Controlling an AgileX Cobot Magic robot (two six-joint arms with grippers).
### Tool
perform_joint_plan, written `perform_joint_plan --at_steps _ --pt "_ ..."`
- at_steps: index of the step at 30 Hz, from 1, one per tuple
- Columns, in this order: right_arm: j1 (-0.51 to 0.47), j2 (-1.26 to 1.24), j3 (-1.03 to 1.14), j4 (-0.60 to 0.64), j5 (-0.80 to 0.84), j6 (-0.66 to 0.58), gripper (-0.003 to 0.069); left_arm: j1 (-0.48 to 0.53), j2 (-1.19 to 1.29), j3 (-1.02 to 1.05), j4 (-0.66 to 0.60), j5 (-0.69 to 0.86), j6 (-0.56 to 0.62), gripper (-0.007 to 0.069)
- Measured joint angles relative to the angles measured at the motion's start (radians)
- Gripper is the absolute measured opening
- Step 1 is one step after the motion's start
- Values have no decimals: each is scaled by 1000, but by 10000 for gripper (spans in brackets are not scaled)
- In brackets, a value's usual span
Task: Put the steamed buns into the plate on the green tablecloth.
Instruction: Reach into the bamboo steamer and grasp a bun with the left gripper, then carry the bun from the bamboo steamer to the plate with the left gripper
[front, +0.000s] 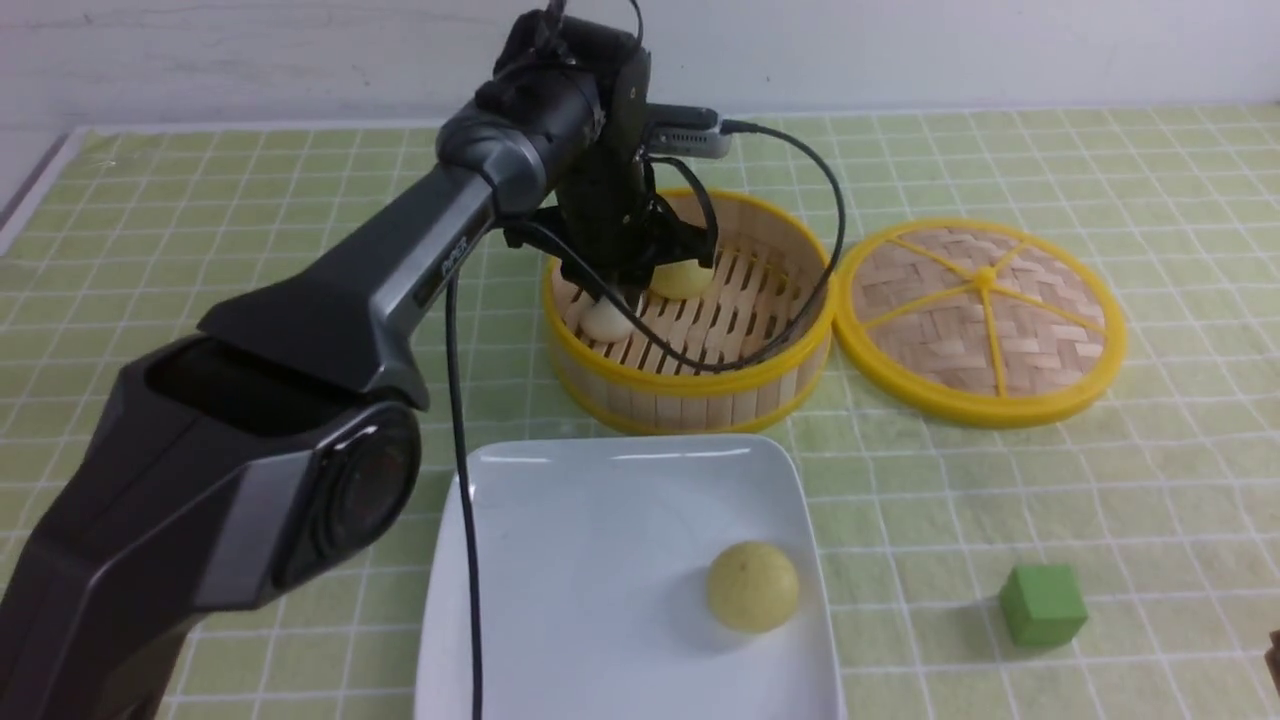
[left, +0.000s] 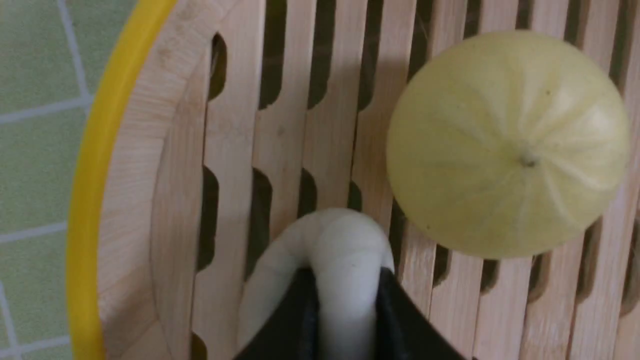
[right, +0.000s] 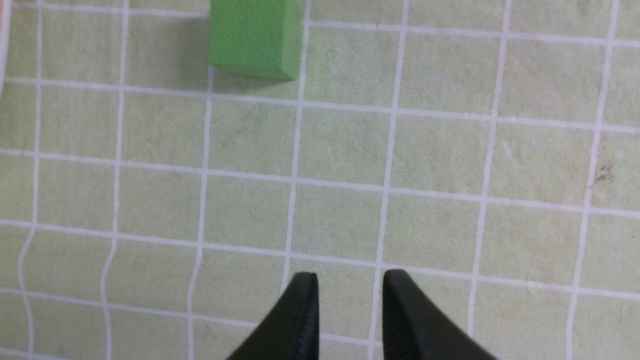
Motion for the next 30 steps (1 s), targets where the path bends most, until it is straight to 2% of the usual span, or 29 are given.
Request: perform_joint_plan --at_steps 3,8,12,14,19,21,24,26,27,29,30 --pt "0 0 0 0 7 0 209 0 -53 10 -28 13 25 31" --pt "0 -1 0 0 11 0 211 0 -288 174 -64 6 67 29" --pt "0 -1 0 1 6 0 212 0 -598 584 -84 1 66 29" --pt "0 -1 0 9 1 0 216 -3 -721 872 -117 -10 58 31" --pt "0 -1 0 11 0 0 225 -34 -754 1207 -155 -269 52 66" --pt "0 -1 0 11 -1 0 225 -39 -742 1259 -165 -343 42 107" --pt "0 -1 0 14 -1 0 227 -41 -715 1271 -175 -387 30 234" --pt "0 -1 0 15 -1 0 228 -41 -715 1247 -175 -383 28 334" --pt "0 -1 0 15 -1 0 228 -41 -715 1242 -175 -382 28 344" --pt "0 -1 0 15 -1 0 228 -41 -715 1164 -176 -352 22 463" --pt "0 -1 0 15 -1 0 230 -41 -715 1136 -177 -343 15 492"
